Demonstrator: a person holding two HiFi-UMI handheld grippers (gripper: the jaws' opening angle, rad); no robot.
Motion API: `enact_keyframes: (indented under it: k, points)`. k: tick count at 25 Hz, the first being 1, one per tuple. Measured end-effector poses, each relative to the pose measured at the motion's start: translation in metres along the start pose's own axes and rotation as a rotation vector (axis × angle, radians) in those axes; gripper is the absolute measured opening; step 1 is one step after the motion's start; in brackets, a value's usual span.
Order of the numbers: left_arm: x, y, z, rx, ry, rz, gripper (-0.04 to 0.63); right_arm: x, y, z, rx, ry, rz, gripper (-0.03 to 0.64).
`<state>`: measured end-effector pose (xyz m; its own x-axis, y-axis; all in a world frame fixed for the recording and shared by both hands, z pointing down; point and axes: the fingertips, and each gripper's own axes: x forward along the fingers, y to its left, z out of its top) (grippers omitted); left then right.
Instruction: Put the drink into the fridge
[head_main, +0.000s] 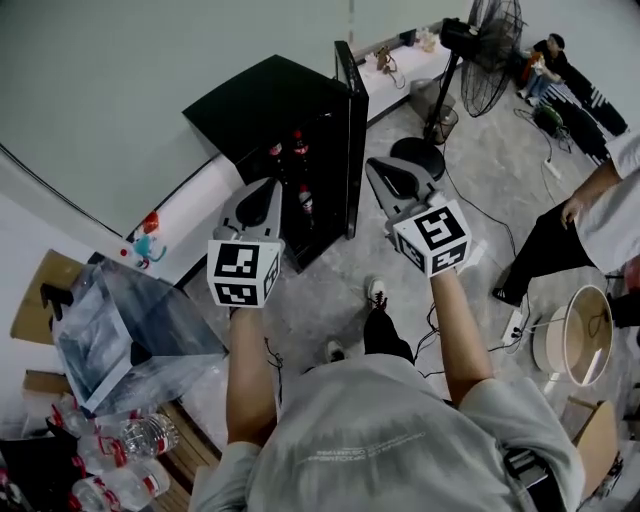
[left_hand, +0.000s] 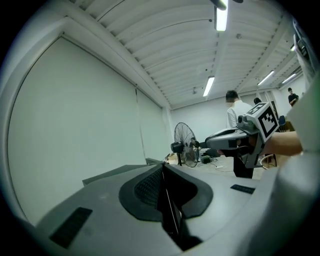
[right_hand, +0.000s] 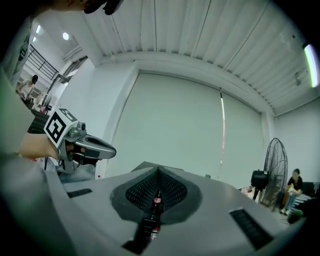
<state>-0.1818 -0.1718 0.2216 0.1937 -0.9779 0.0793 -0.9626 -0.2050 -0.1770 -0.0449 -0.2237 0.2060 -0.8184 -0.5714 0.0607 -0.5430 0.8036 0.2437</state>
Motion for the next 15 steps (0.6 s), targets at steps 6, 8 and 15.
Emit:
enact_keyframes:
  k: [6, 8, 15]
  points:
    - [-0.015, -0.005, 0.014, 0.003, -0.039, -0.016, 0.018, -0.013, 0.015, 0.014, -0.016, -0.007, 0.010, 0.002]
    - [-0.019, -0.008, 0.015, 0.004, -0.044, -0.022, 0.017, -0.016, 0.017, 0.014, -0.018, -0.005, 0.010, 0.002]
    - [-0.024, -0.014, 0.013, 0.011, -0.042, -0.041, 0.018, -0.019, 0.022, 0.016, -0.025, -0.004, 0.008, 0.000]
